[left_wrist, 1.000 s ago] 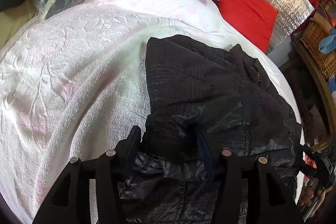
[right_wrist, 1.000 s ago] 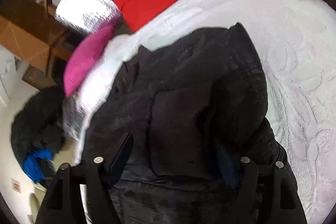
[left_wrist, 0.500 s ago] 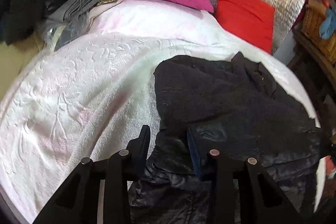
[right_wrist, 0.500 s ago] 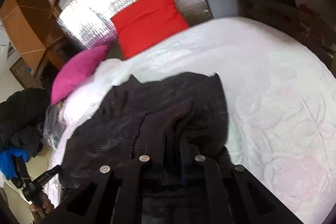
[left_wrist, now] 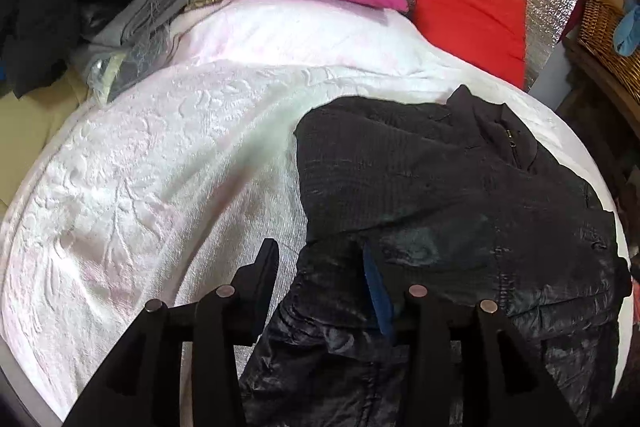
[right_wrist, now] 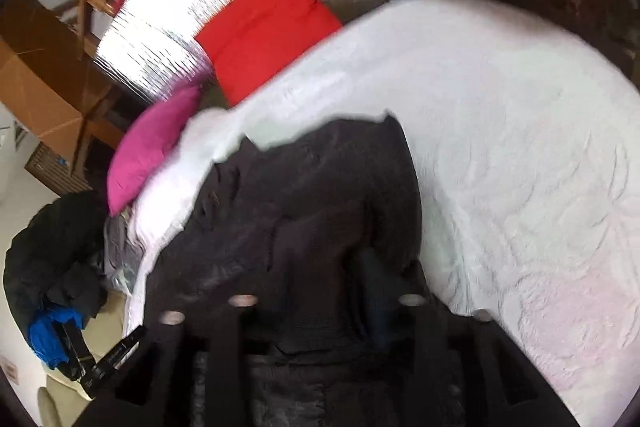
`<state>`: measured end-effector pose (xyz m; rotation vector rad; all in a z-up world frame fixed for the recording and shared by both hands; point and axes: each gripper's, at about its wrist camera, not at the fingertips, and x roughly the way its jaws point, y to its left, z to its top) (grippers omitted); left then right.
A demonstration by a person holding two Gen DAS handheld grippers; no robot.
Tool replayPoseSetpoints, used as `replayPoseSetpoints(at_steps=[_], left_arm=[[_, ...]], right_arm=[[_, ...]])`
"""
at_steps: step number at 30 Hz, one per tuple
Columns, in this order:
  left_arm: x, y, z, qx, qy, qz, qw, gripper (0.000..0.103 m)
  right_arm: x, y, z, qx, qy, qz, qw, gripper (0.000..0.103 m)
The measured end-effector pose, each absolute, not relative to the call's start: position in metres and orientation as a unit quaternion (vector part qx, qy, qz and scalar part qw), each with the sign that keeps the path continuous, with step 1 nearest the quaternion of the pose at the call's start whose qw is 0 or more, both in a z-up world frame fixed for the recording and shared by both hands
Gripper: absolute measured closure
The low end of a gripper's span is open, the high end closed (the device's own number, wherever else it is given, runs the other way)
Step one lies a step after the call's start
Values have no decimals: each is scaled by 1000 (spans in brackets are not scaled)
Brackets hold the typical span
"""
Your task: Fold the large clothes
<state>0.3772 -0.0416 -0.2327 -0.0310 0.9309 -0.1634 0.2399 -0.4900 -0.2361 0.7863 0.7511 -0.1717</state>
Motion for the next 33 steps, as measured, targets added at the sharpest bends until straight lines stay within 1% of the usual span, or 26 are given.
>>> replayPoseSetpoints(at_steps=[1, 3, 5, 6, 8, 10, 11, 14, 16, 20, 22, 26, 30, 31, 33], left_arm=[[376, -42, -230, -12, 443, -77, 893, 57], [373, -44, -225, -6, 427, -75, 901, 52], [369, -47, -219, 2, 409, -75, 909, 51], [367, -49, -217, 6, 403, -77, 912, 50], [361, -55, -211, 18, 383, -87, 919, 49], [357, -60, -208, 24, 371, -100, 923, 43], [354, -65, -206, 30, 365, -112, 924, 39], [348, -79, -209, 57, 365, -135, 919, 36], [348, -91, -217, 84, 379, -152, 909, 36], [356, -103, -242, 123, 438, -159, 876, 36], [357, -103, -250, 134, 449, -159, 869, 36], [355, -104, -245, 133, 441, -162, 873, 36], [357, -99, -238, 103, 437, -168, 877, 36], [358, -96, -235, 98, 435, -168, 879, 36], [360, -89, -229, 74, 429, -165, 885, 34]], right_arm=[[234, -489, -229, 371, 332, -82, 863, 18], [232, -481, -218, 357, 300, -80, 881, 18], [234, -469, -211, 326, 300, -74, 893, 19], [237, -461, -211, 314, 305, -68, 897, 21], [246, -441, -211, 276, 319, -55, 905, 33], [257, -416, -215, 223, 348, -48, 909, 65], [260, -407, -218, 210, 360, -42, 908, 66], [273, -383, -234, 178, 398, -28, 900, 66], [280, -370, -246, 153, 426, -25, 891, 66], [286, -365, -258, 124, 462, -16, 878, 66], [285, -367, -262, 124, 477, -8, 870, 66], [282, -380, -255, 153, 474, 6, 867, 65], [281, -417, -240, 243, 425, -11, 872, 63], [279, -430, -237, 261, 408, -24, 874, 48], [278, -454, -237, 290, 383, -47, 876, 25]])
